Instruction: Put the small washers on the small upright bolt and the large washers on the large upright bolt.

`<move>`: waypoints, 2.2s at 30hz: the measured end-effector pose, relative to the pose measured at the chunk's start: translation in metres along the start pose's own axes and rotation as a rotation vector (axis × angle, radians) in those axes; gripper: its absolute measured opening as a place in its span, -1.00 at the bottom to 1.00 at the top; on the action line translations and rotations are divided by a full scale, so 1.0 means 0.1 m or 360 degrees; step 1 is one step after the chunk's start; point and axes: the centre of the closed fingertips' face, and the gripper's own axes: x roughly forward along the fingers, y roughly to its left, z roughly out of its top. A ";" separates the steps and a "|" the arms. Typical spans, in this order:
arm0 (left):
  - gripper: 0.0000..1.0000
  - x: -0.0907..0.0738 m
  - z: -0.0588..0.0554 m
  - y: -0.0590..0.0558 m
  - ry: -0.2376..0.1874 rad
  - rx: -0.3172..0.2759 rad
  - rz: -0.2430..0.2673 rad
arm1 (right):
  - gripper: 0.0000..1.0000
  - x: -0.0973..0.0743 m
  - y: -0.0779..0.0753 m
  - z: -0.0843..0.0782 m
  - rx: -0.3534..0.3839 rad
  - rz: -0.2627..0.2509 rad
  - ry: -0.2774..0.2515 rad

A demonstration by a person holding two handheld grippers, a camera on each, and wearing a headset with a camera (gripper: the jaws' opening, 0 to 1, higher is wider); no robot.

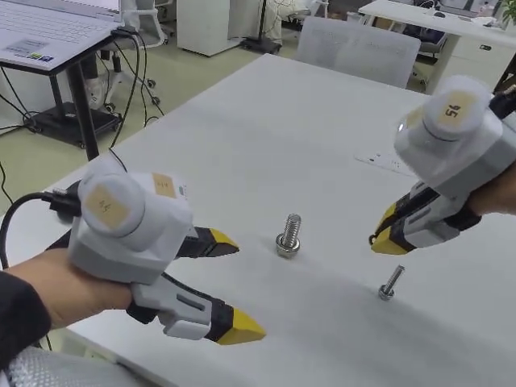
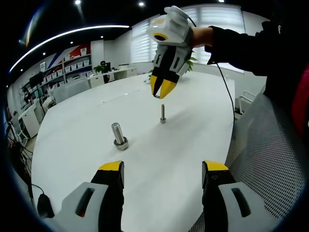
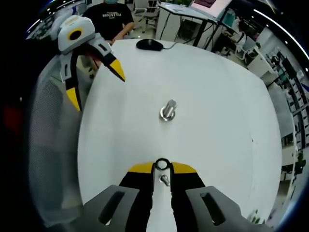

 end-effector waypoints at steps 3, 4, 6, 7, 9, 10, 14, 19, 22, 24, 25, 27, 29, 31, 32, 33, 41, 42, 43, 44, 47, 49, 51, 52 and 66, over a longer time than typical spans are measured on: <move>0.29 0.00 0.00 0.00 0.0004 0.0001 -0.0002 | -0.73 -0.03 -0.04 -0.06 0.0022 -0.0013 0.0005; 0.29 0.01 0.00 0.00 0.0004 0.0000 -0.0003 | -0.73 -0.04 -0.06 -0.09 0.0029 -0.0018 0.0010; 0.29 0.01 0.00 0.00 0.0004 -0.0001 -0.0003 | -0.73 -0.05 -0.09 -0.15 0.0045 -0.0023 0.0018; 0.29 0.01 0.00 0.00 0.0006 -0.0001 -0.0004 | -0.73 -0.06 -0.10 -0.17 0.0051 -0.0026 0.0021; 0.29 0.02 -0.01 0.00 0.0009 -0.0001 -0.0007 | -0.73 -0.07 -0.13 -0.22 0.0064 -0.0032 0.0032; 0.29 0.02 -0.01 0.00 0.0010 -0.0001 -0.0007 | -0.73 -0.07 -0.14 -0.25 0.0070 -0.0034 0.0038; 0.29 0.03 -0.01 0.01 0.0015 -0.0002 -0.0011 | -0.73 -0.07 -0.17 -0.31 0.0085 -0.0039 0.0047; 0.29 0.03 -0.02 0.00 0.0024 -0.0002 -0.0015 | -0.73 -0.04 -0.18 -0.37 0.0094 -0.0035 0.0067; 0.29 0.04 -0.03 0.00 0.0026 -0.0003 -0.0017 | -0.73 -0.01 -0.18 -0.39 0.0093 -0.0032 0.0076; 0.29 0.04 -0.03 0.01 0.0028 -0.0005 -0.0016 | -0.73 0.02 -0.19 -0.40 0.0090 -0.0030 0.0085; 0.29 0.04 -0.03 0.01 0.0027 -0.0006 -0.0015 | -0.73 0.04 -0.19 -0.41 0.0091 -0.0027 0.0092; 0.29 0.04 -0.03 0.01 0.0027 -0.0009 -0.0014 | -0.73 0.07 -0.18 -0.43 0.0090 -0.0013 0.0101; 0.29 0.04 -0.03 0.01 0.0027 -0.0011 -0.0013 | -0.73 0.10 -0.16 -0.44 0.0085 -0.0003 0.0108; 0.29 0.04 -0.04 0.02 0.0028 -0.0012 -0.0012 | -0.73 0.13 -0.15 -0.44 0.0080 0.0006 0.0114; 0.29 0.04 -0.04 0.02 0.0027 -0.0013 -0.0012 | -0.73 0.15 -0.14 -0.45 0.0078 0.0013 0.0119; 0.29 0.04 -0.04 0.02 0.0026 -0.0013 -0.0012 | -0.73 0.16 -0.14 -0.45 0.0078 0.0019 0.0123; 0.29 0.03 -0.05 0.02 0.0033 -0.0017 -0.0010 | -0.73 0.23 -0.13 -0.49 0.0077 0.0036 0.0143; 0.29 0.03 -0.06 0.02 0.0034 -0.0018 -0.0011 | -0.73 0.24 -0.13 -0.49 0.0076 0.0037 0.0146; 0.29 0.03 -0.06 0.01 0.0035 -0.0018 -0.0012 | -0.73 0.25 -0.13 -0.50 0.0073 0.0036 0.0148; 0.29 0.03 -0.06 0.01 0.0036 -0.0018 -0.0013 | -0.73 0.26 -0.12 -0.50 0.0070 0.0037 0.0151; 0.29 0.02 -0.08 0.01 0.0041 -0.0018 -0.0016 | -0.73 0.28 -0.11 -0.50 0.0079 0.0047 0.0148; 0.29 0.02 -0.08 0.00 0.0041 -0.0020 -0.0017 | -0.73 0.30 -0.11 -0.51 0.0078 0.0048 0.0155; 0.29 0.02 -0.08 0.00 0.0042 -0.0020 -0.0016 | -0.73 0.30 -0.11 -0.51 0.0079 0.0049 0.0158; 0.29 0.02 -0.08 0.00 0.0042 -0.0021 -0.0017 | -0.73 0.31 -0.11 -0.52 0.0081 0.0050 0.0157; 0.29 0.01 -0.10 -0.02 0.0051 -0.0021 -0.0023 | -0.73 0.41 -0.05 -0.54 0.0100 0.0078 0.0160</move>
